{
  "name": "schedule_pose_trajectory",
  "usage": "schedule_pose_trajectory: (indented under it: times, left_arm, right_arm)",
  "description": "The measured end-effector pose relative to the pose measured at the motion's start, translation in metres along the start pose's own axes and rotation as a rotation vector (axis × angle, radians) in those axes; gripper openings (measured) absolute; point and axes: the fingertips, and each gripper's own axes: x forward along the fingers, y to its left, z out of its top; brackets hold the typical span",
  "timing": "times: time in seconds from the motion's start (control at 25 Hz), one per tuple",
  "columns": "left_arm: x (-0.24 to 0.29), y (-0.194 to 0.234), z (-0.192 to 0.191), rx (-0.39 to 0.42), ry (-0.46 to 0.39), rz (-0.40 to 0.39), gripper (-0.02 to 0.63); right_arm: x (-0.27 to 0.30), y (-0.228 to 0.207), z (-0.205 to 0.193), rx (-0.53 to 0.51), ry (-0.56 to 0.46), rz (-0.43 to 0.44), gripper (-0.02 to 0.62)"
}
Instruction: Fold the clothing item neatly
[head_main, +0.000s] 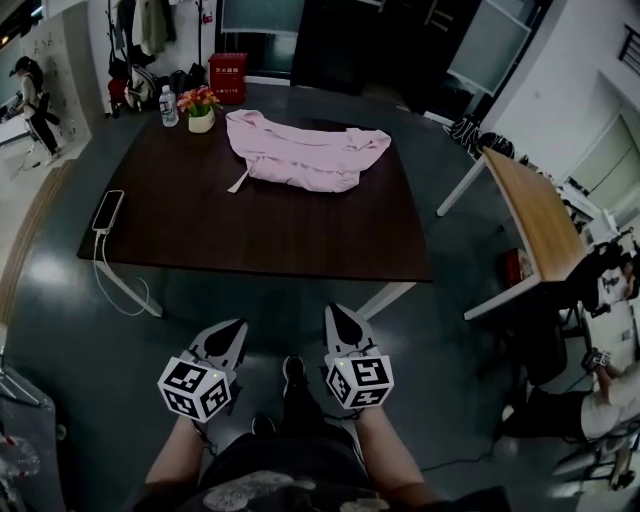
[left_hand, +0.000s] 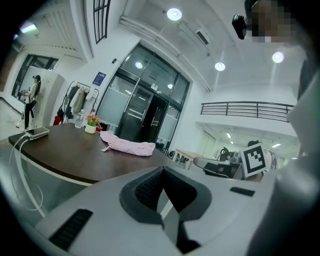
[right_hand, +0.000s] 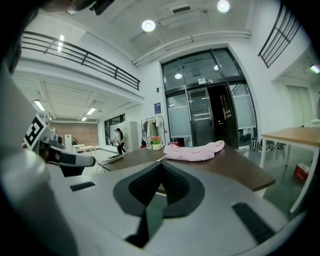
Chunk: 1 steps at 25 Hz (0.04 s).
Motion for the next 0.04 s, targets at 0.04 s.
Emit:
schedule_pose_trajectory:
  times: [0.04]
  left_arm:
    - [-0.0029,0.0004,0.0008,0.005,-0.007,0.004,0.011]
  right_arm:
    - [-0.0019,0.0023,0.0005,-0.003,-0.003,0.000,-0.006]
